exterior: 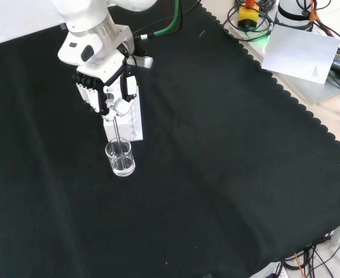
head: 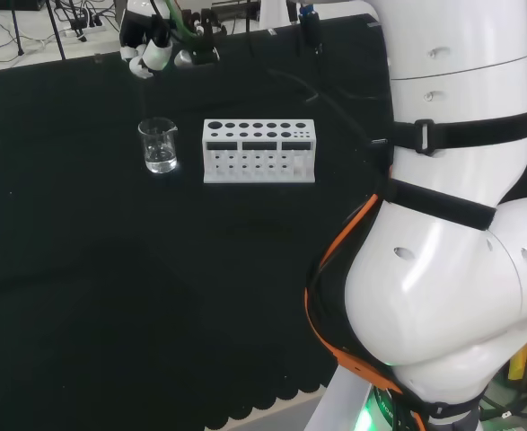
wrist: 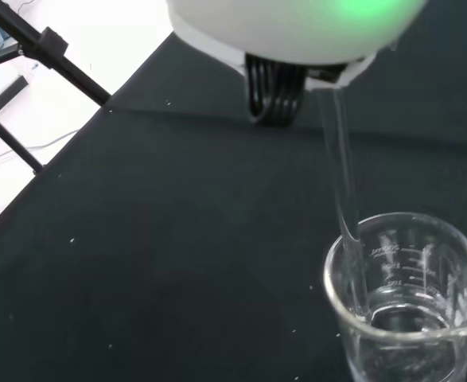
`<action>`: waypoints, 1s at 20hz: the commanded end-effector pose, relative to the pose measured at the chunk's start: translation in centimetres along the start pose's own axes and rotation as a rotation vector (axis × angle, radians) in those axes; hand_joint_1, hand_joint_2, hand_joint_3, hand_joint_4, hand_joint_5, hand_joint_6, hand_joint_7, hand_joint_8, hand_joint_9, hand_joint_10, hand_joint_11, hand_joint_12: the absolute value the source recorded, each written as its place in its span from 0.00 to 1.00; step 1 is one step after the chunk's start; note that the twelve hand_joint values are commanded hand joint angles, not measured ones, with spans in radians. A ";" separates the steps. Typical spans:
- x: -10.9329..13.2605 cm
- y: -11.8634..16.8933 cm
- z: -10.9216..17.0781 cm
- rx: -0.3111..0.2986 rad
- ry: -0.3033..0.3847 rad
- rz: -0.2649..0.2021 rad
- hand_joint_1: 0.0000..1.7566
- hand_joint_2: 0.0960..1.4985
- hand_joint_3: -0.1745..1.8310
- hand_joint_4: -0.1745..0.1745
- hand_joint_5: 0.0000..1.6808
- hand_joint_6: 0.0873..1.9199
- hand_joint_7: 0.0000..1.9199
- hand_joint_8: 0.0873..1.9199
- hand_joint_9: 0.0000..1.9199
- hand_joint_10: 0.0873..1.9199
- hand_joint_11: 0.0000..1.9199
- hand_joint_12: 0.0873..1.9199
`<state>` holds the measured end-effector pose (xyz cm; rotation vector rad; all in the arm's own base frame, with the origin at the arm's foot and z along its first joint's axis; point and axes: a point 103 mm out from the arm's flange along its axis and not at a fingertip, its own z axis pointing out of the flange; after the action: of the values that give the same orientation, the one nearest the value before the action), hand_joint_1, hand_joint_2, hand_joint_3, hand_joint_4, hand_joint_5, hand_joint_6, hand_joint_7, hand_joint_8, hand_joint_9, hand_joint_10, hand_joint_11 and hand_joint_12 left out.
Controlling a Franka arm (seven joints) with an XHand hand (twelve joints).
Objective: Stir in the beaker to the left of the white test tube rack with the glass rod.
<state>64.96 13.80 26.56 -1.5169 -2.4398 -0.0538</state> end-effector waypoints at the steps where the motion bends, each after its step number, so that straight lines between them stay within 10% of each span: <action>1: -3.2 -0.4 -0.3 -0.001 0.002 0.035 0.75 0.35 0.51 0.00 0.66 0.39 0.67 0.49 0.83 0.47 0.72 0.54; 7: -4.8 -2.7 -0.7 -0.005 0.004 0.068 0.75 0.36 0.51 0.00 0.66 0.39 0.67 0.49 0.83 0.47 0.72 0.54; 20: 0.4 -1.7 0.9 0.042 0.000 0.017 0.75 0.36 0.51 0.00 0.66 0.39 0.67 0.50 0.83 0.47 0.72 0.54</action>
<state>62.80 11.29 26.43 -1.5518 -2.3989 -0.0124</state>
